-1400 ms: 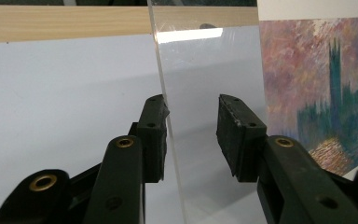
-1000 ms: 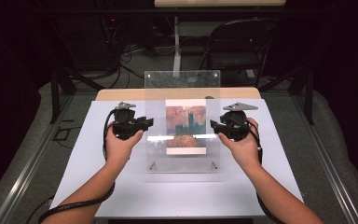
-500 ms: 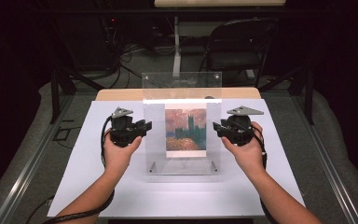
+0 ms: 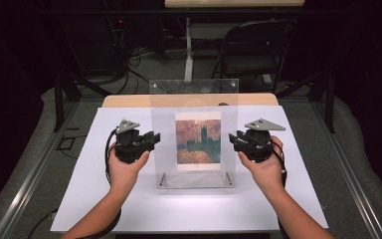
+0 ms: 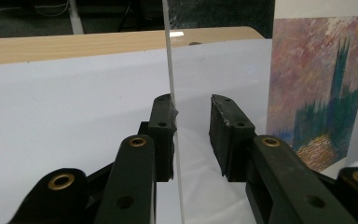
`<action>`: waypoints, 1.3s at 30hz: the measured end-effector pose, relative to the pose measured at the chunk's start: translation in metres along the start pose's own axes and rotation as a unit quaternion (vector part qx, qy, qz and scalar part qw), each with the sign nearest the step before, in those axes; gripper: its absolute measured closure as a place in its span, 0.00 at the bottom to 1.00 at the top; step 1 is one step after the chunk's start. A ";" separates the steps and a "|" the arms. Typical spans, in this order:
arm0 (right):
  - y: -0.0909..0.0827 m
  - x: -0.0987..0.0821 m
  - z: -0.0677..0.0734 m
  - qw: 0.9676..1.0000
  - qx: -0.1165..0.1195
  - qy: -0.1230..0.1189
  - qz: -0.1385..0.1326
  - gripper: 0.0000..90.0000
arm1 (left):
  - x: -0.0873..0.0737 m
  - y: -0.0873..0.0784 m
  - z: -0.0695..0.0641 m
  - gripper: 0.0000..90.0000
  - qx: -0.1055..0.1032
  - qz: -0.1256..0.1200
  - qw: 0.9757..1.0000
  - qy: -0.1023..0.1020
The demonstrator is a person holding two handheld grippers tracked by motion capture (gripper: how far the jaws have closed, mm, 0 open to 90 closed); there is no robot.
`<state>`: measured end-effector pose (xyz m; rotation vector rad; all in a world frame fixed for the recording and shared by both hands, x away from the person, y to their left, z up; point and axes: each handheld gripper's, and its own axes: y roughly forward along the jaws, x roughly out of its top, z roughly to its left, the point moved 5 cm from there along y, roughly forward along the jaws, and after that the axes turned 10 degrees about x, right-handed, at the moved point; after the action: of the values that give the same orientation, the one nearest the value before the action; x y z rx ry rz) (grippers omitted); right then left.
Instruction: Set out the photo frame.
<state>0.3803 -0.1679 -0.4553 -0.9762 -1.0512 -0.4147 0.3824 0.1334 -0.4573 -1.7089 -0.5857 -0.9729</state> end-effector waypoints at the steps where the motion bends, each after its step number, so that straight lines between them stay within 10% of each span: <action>1: -0.001 0.000 0.001 1.000 0.001 -0.001 -0.002 0.77 | -0.001 -0.001 0.000 0.79 -0.001 0.000 1.000 0.002; 39: -0.043 -0.033 0.027 0.999 0.016 -0.016 -0.047 0.82 | -0.036 -0.044 -0.014 0.79 -0.014 -0.042 0.998 0.038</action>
<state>0.3202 -0.1727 -0.4594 -0.9097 -1.1325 -0.4591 0.3243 0.1378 -0.4617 -1.6753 -0.6016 -1.1058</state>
